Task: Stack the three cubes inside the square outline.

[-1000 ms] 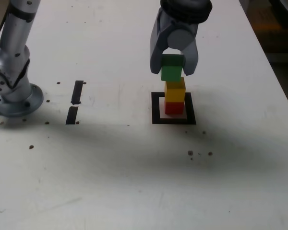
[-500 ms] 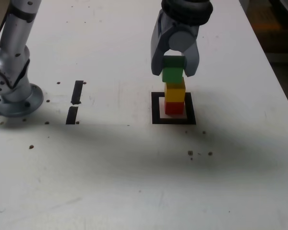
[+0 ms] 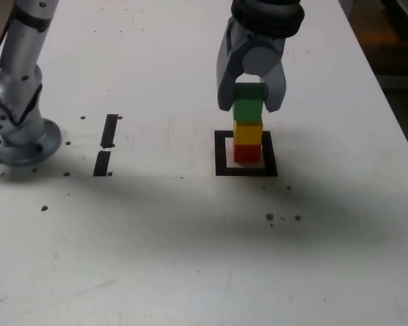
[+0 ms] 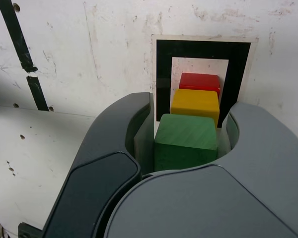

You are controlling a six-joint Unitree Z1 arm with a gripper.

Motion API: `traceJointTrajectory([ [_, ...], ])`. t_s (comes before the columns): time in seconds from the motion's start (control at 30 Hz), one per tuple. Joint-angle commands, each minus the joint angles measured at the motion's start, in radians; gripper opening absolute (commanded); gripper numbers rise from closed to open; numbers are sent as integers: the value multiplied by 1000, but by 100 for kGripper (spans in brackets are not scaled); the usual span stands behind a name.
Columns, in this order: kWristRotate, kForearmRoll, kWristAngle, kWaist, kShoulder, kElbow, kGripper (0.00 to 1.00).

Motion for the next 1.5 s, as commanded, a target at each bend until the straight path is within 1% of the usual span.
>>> traceJointTrajectory([
  [0.0, 0, 4, -2, 1, 6, 4, 29],
  [0.13, 1, 2, -6, 1, 6, 6, 33],
  [0.27, 0, -3, -13, 1, 6, 10, 42],
  [0.4, 1, -11, -20, 1, 7, 16, 57],
  [0.6, 3, -24, -32, 1, 6, 26, 88],
  [0.7, 2, -22, -33, 1, 2, 27, 97],
  [0.83, 0, -8, -31, 1, -18, 24, 100],
  [0.93, -1, 21, -28, 1, -61, 16, 100],
  [1.03, 6, 55, -25, 6, -153, 19, 100],
  [1.13, 33, 69, -29, 18, -281, 54, 100],
  [1.2, 63, 70, -38, 29, -361, 98, 100],
  [1.3, 106, 66, -48, 42, -454, 200, 100],
  [1.37, 124, 57, -46, 46, -502, 292, 100],
  [1.47, 131, 21, -30, 51, -566, 469, 100],
])
